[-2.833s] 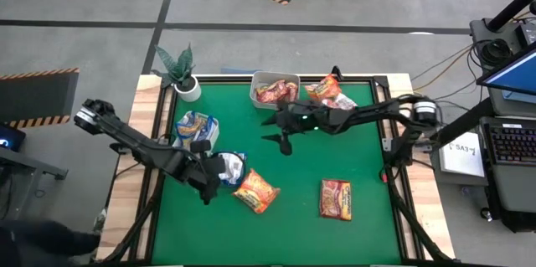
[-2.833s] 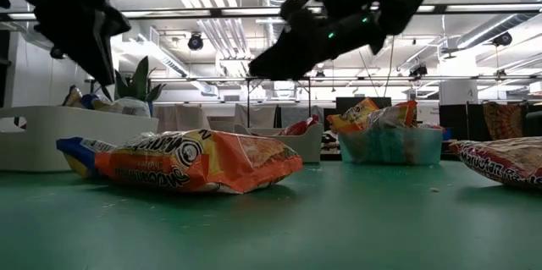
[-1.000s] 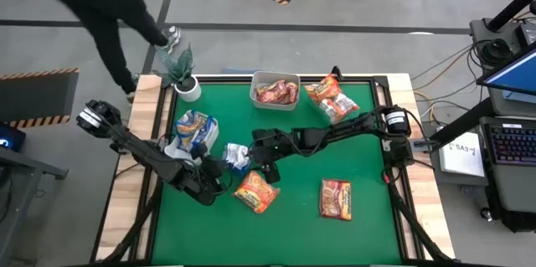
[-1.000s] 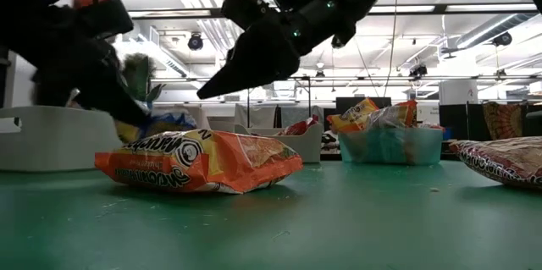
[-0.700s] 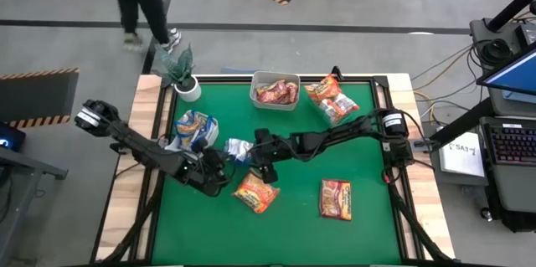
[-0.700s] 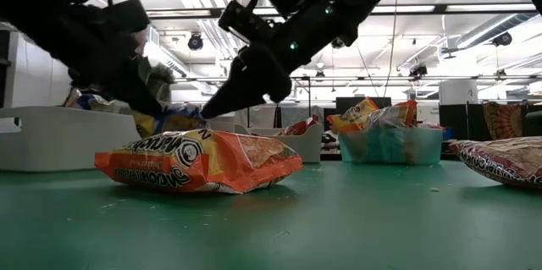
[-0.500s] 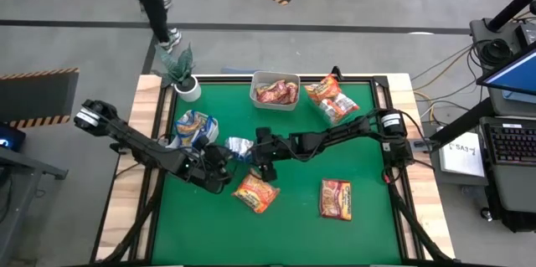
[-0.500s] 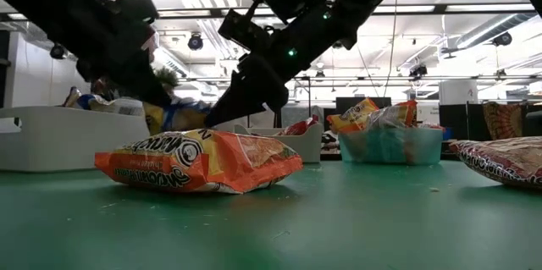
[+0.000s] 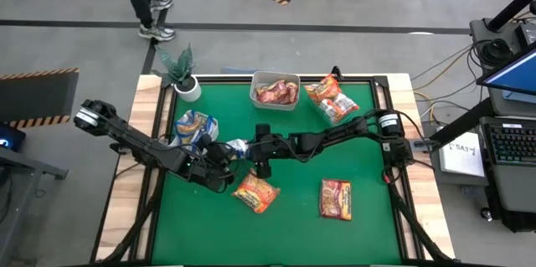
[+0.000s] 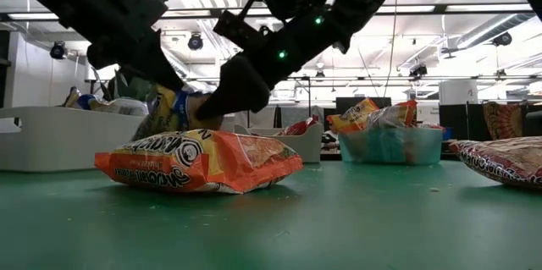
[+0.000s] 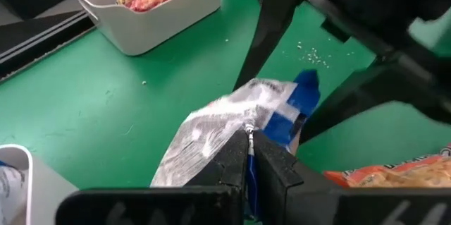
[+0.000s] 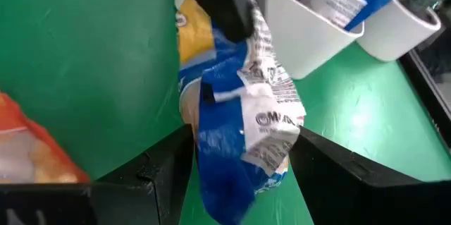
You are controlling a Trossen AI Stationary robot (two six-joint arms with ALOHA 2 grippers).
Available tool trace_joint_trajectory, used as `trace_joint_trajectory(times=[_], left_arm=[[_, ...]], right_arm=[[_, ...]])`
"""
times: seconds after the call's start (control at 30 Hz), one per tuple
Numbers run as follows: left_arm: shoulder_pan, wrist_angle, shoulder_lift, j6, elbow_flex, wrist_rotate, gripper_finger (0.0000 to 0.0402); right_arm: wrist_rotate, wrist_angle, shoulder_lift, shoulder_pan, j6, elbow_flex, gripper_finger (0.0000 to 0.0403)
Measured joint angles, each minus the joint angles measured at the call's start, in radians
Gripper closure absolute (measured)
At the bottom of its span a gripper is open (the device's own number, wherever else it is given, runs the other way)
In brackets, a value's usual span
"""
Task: Sort Maruchan noodles
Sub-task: Put the blue noodle pack into the white bin
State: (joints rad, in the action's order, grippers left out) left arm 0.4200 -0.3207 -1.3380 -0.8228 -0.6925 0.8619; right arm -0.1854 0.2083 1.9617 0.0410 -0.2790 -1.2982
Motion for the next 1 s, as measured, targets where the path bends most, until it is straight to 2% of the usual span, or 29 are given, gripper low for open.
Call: trace_joint_trajectory(times=[0.27, 0.43, 0.63, 0.8, 0.87, 1.0], left_arm=[[-0.006, 0.014, 0.000, 0.066, -0.019, -0.009, 0.0401], [-0.011, 0.012, 0.001, 0.104, -0.028, -0.008, 0.0401], [-0.012, 0.011, 0.001, 0.170, -0.034, -0.001, 0.0401], [-0.013, 0.006, 0.003, 0.285, -0.066, 0.007, 0.0401], [-0.022, 0.004, 0.017, 0.326, -0.082, -0.058, 0.0398], [-0.060, -0.007, 0.072, 0.363, -0.094, -0.272, 0.0365]], right_arm=[[0.001, 0.044, 0.064, 0.000, -0.036, -0.020, 0.0206], [0.002, 0.028, 0.067, -0.002, -0.036, -0.027, 0.0266], [0.002, 0.015, 0.051, -0.002, -0.036, -0.028, 0.0374], [0.004, -0.085, 0.033, -0.016, 0.004, -0.053, 0.0393], [0.010, -0.108, 0.021, -0.030, 0.031, -0.067, 0.0394], [0.086, -0.120, 0.008, -0.062, 0.094, -0.096, 0.0394]])
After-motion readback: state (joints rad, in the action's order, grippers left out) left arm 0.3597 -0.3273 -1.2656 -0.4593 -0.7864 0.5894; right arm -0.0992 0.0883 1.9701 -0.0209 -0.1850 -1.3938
